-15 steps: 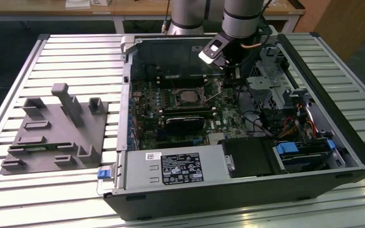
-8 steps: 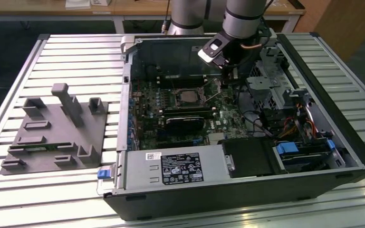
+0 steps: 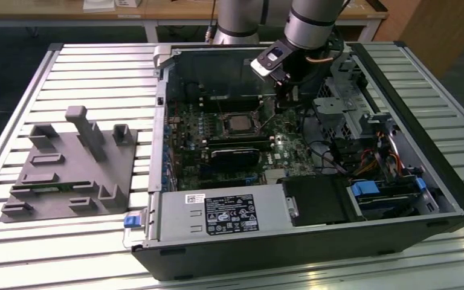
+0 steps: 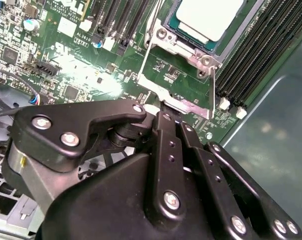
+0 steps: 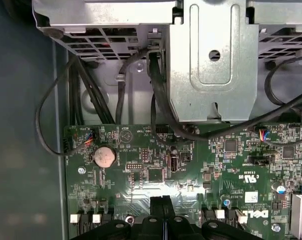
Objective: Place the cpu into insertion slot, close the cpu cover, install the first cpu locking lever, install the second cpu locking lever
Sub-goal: 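Close the cpu cover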
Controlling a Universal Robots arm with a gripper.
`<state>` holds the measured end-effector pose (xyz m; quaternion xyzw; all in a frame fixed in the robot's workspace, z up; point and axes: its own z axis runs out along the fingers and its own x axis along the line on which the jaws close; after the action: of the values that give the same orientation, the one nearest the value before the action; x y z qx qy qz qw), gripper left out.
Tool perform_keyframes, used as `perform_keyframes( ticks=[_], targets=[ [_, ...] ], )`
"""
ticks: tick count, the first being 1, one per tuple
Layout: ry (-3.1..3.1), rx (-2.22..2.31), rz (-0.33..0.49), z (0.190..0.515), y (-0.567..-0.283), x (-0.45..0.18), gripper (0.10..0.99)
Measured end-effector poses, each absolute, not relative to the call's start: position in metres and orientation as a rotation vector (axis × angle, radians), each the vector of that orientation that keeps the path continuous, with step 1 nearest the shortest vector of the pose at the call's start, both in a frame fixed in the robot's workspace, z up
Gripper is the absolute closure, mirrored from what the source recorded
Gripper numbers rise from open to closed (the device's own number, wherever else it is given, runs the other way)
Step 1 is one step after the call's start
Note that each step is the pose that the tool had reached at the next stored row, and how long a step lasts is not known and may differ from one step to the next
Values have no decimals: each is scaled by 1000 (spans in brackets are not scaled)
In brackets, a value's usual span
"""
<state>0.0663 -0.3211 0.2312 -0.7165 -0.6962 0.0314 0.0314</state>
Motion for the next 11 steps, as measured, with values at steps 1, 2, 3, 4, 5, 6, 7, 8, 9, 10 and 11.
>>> perform_keyframes(
  ticks=[1,2,3,4,5,6,7,8,9,10,11],
  targets=[
    [-2144,-2207,97,231,-321,66,980],
    [-2144,-2207,97,231,-321,66,980],
    [-2144,-2207,97,231,-321,66,980],
    [-2144,-2206,98,231,-321,66,980],
    [-2144,-2206,98,231,-321,66,980],
    [-2144,-2206,98,231,-321,66,980],
    [-2144,-2206,97,231,-321,65,980],
    [-2144,-2207,97,232,-321,64,980],
    [-2144,-2207,96,232,-321,63,980],
    [-2145,-2207,96,233,-321,62,980],
    [-2145,-2208,95,234,-321,60,980]
  ],
)
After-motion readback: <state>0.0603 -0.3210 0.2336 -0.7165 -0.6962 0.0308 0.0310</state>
